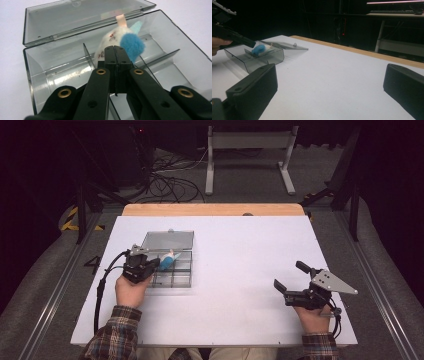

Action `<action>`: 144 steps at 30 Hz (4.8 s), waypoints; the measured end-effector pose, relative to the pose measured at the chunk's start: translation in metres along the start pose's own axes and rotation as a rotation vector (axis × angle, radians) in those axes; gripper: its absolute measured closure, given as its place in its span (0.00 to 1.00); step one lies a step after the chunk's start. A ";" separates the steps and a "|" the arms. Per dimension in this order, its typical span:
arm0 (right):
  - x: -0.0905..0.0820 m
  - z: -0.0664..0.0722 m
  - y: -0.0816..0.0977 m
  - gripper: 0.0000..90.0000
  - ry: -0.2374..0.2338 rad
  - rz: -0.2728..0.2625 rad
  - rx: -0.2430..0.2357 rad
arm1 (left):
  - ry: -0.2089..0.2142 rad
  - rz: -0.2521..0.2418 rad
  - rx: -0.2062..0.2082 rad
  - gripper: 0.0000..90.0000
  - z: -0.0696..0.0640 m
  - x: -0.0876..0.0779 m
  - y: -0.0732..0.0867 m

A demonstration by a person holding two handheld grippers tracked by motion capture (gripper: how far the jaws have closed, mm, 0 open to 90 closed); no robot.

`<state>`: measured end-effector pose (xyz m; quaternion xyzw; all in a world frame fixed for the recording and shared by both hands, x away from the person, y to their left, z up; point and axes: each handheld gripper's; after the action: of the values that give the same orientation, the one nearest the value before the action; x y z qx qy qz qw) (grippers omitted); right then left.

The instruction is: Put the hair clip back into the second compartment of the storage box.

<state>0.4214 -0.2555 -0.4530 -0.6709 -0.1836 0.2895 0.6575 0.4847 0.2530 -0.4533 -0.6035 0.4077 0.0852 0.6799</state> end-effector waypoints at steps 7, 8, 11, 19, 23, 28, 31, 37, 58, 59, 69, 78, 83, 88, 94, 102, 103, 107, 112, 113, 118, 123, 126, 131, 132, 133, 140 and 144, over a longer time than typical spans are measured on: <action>0.000 0.000 0.000 0.00 0.000 -0.002 0.001 | 0.038 0.020 0.017 1.00 -0.003 0.004 0.001; 0.000 0.000 0.000 0.00 0.000 0.000 0.000 | 0.037 0.022 0.022 1.00 -0.003 0.005 0.001; 0.000 0.000 0.000 0.00 0.000 0.002 0.000 | 0.036 0.026 0.020 1.00 -0.003 0.008 0.001; 0.000 0.000 0.000 0.00 -0.002 0.000 0.001 | 0.021 0.040 0.019 1.00 -0.002 0.012 0.001; 0.000 0.000 0.000 0.00 -0.002 0.000 0.002 | 0.017 0.045 0.023 1.00 -0.001 0.013 0.000; 0.000 0.000 0.000 0.00 -0.002 0.000 0.000 | 0.016 0.051 0.022 1.00 0.000 0.015 0.001; 0.000 0.000 0.000 0.00 -0.003 -0.001 0.002 | 0.022 0.057 0.011 1.00 0.000 0.016 0.001; 0.000 0.000 0.000 0.00 -0.002 -0.001 0.001 | 0.028 0.064 0.005 1.00 0.003 0.017 0.001; 0.000 0.000 0.000 0.00 -0.002 -0.001 0.001 | 0.019 0.091 0.022 1.00 0.004 0.018 -0.001; 0.000 0.000 0.000 0.00 -0.001 -0.001 0.001 | 0.029 0.088 0.017 1.00 0.004 0.018 0.000; 0.000 0.000 0.000 0.00 -0.002 -0.001 0.003 | 0.045 0.067 -0.001 1.00 0.005 0.014 -0.001; 0.000 0.000 0.000 0.00 -0.003 -0.002 0.003 | 0.030 0.025 -0.003 0.91 0.004 0.009 -0.002; -0.001 0.000 0.000 0.00 -0.004 -0.004 0.001 | 0.017 0.008 -0.003 0.83 0.005 0.008 -0.003; -0.001 0.000 0.000 0.00 -0.005 -0.006 -0.003 | 0.017 -0.012 0.005 0.74 0.003 0.006 -0.003; 0.000 0.000 0.000 0.00 -0.006 -0.006 0.000 | 0.017 -0.046 0.029 0.58 0.002 0.003 -0.004; 0.000 0.000 0.000 0.00 -0.004 -0.006 -0.002 | -0.025 -0.089 0.057 0.35 -0.002 0.001 -0.005; -0.001 0.000 0.000 0.00 -0.004 -0.006 -0.002 | -0.030 -0.095 0.060 0.33 -0.003 0.001 -0.005; -0.001 0.000 0.000 0.00 0.000 -0.008 -0.002 | -0.068 -0.114 0.085 0.25 -0.004 -0.001 -0.005; 0.000 0.000 0.000 0.00 0.000 -0.009 -0.001 | -0.070 -0.131 0.089 0.18 -0.004 -0.003 -0.005; 0.000 0.000 0.000 0.00 0.000 -0.009 -0.001 | -0.075 -0.139 0.094 0.17 -0.005 -0.003 -0.005; 0.000 0.000 0.000 0.00 -0.001 -0.008 0.000 | -0.066 -0.180 0.090 0.12 -0.007 -0.007 -0.006; -0.001 0.000 0.000 0.00 0.002 -0.007 -0.002 | -0.055 -0.213 0.095 0.11 -0.009 -0.011 -0.007; 0.000 0.000 0.000 0.00 0.001 -0.007 -0.002 | -0.052 -0.229 0.108 0.10 -0.010 -0.014 -0.006; 0.000 0.000 0.000 0.00 0.002 -0.009 -0.002 | -0.043 -0.256 0.137 0.09 -0.012 -0.019 -0.006; 0.000 0.000 0.000 0.00 0.002 -0.009 -0.003 | -0.041 -0.264 0.143 0.08 -0.013 -0.020 -0.006; 0.000 0.000 0.000 0.00 0.002 -0.010 -0.002 | -0.035 -0.273 0.142 0.07 -0.013 -0.021 -0.006; -0.001 0.001 0.000 0.00 0.004 -0.010 -0.001 | -0.024 -0.336 0.155 0.05 -0.016 -0.030 -0.006; -0.001 0.001 0.000 0.00 0.003 -0.010 0.000 | -0.021 -0.340 0.166 0.04 -0.016 -0.033 -0.005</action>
<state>0.4205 -0.2554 -0.4527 -0.6703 -0.1857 0.2853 0.6594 0.4590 0.2503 -0.4272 -0.6045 0.2984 -0.0585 0.7363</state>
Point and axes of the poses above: each handheld gripper's, and its own axes: x roughly forward along the jaws, y roughly out of its underside, z roughly to its left, and after that the axes turned 2 degrees about x, right-handed
